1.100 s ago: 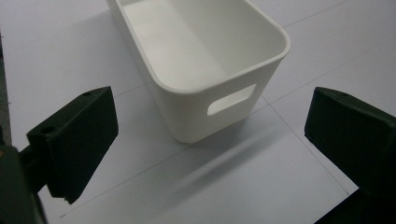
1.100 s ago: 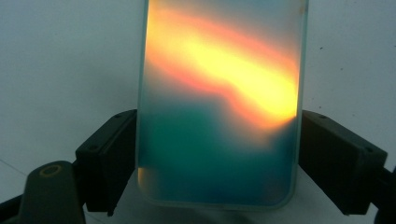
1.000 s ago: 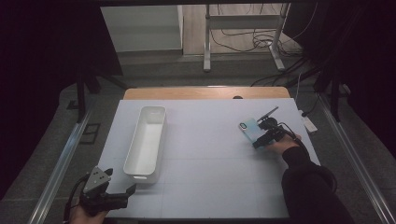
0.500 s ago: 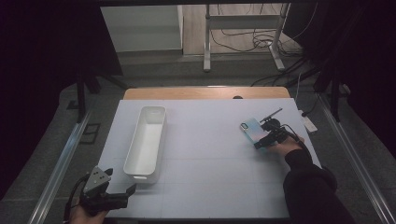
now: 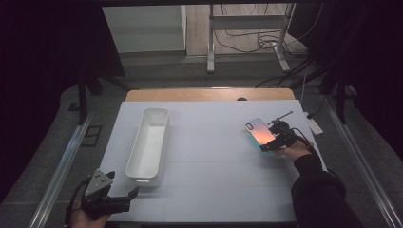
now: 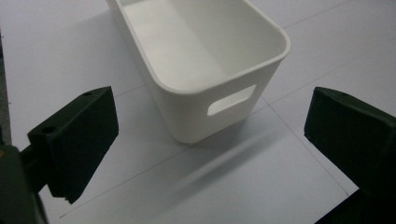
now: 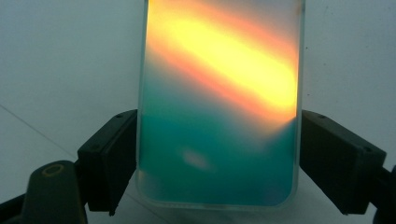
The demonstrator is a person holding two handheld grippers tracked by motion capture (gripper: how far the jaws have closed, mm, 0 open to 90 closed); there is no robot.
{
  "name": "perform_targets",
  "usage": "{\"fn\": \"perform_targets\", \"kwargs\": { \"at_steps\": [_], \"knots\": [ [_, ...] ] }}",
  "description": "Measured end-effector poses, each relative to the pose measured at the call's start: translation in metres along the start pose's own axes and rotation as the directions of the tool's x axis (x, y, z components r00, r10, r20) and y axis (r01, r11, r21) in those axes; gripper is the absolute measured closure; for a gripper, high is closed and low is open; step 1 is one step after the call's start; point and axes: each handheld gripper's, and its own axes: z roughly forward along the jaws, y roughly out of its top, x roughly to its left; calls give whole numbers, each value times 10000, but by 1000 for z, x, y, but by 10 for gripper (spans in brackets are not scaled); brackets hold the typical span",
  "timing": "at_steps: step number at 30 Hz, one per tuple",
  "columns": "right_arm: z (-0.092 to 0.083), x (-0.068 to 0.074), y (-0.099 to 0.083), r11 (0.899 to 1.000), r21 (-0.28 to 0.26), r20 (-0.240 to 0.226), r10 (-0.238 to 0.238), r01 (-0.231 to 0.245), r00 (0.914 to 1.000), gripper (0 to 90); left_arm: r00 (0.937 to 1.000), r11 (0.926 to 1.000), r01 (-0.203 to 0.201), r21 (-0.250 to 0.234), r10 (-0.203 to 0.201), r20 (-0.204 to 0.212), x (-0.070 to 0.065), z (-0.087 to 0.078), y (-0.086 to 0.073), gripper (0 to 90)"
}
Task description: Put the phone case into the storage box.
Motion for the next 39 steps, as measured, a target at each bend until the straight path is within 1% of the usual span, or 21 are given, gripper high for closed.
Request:
{"fn": "perform_targets", "kwargs": {
  "at_steps": [7,9,13,15,19,21,25,31,34,37,39],
  "knots": [
    [-11,4,-6,9991,-420,-253,-14,4,9997,173,9999,10000,-83,-47,84,125,0,0,0,31],
    [-13,5,-7,9988,-496,-337,-25,8,9994,173,9997,9999,-114,-13,115,223,0,0,0,32],
    [-20,8,-11,9972,-746,-498,-93,56,9987,173,9983,9999,-91,46,88,575,2,1,1,32],
    [-24,10,-13,9963,-854,-564,-158,109,9983,173,9981,10000,-68,19,67,620,3,1,1,32],
    [-28,13,-17,9950,-983,-699,-227,158,9973,173,9978,10000,-80,-5,81,652,3,0,1,21],
    [-31,15,-19,9940,-1075,-771,-292,208,9966,173,9984,10000,-42,-6,43,556,3,0,1,0],
    [-35,18,-22,9918,-1239,-889,-418,306,9952,172,9980,9999,-12,-106,19,628,3,-1,0,0],
    [-40,25,-25,9891,-1401,-1057,-611,459,9925,173,9983,9997,-142,-185,152,567,2,-2,0,0],
    [-42,28,-27,9876,-1477,-1149,-707,534,9909,173,9984,9998,-149,-138,156,537,1,-2,1,0],
    [-45,30,-29,9858,-1570,-1172,-776,587,9901,173,9985,9995,-118,-276,133,539,1,-4,3,0],
    [-47,32,-30,9846,-1629,-1217,-834,630,9891,173,9982,9988,-69,-476,98,597,0,-6,5,0]
  ]
}}
